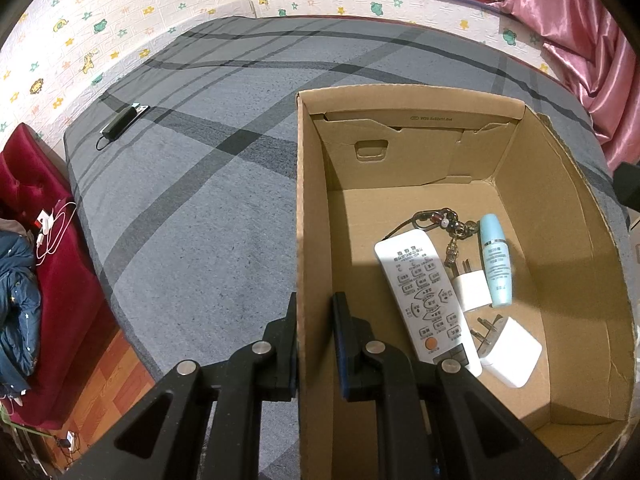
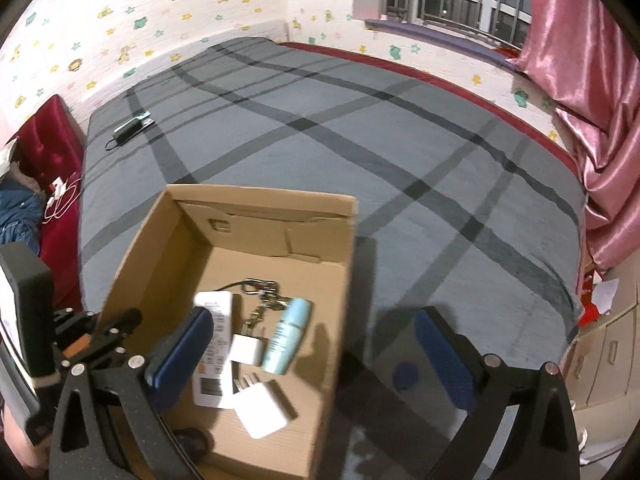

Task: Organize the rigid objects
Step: 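Move the right gripper back toward the blue key fob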

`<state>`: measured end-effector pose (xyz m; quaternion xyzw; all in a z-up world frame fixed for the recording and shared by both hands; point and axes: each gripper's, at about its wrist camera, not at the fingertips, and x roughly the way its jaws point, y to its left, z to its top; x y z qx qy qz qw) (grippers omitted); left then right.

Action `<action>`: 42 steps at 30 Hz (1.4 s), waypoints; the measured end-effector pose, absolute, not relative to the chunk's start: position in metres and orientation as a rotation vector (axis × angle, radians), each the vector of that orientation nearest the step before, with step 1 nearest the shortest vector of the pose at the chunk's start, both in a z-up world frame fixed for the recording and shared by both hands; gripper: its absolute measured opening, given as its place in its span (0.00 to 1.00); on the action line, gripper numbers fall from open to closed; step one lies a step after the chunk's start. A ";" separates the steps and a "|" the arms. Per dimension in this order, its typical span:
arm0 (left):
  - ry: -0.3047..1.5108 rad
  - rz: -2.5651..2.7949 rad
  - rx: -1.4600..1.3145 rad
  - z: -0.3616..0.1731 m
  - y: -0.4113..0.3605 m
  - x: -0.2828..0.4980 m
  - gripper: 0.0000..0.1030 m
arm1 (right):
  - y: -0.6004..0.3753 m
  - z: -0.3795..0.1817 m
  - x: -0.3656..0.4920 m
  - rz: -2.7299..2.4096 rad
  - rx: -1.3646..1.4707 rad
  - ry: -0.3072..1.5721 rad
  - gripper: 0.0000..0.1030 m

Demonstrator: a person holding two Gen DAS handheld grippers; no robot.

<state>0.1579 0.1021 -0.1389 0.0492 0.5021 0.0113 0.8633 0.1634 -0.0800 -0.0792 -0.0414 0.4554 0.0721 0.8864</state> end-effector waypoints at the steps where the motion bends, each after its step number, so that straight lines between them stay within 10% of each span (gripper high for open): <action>1: 1.052 0.024 0.103 -0.139 0.102 0.158 0.14 | -0.085 -0.079 0.163 0.142 -0.081 0.947 1.00; 42: 1.049 0.030 0.114 -0.139 0.100 0.158 0.14 | -0.184 -0.201 0.153 -0.001 -0.058 1.039 1.00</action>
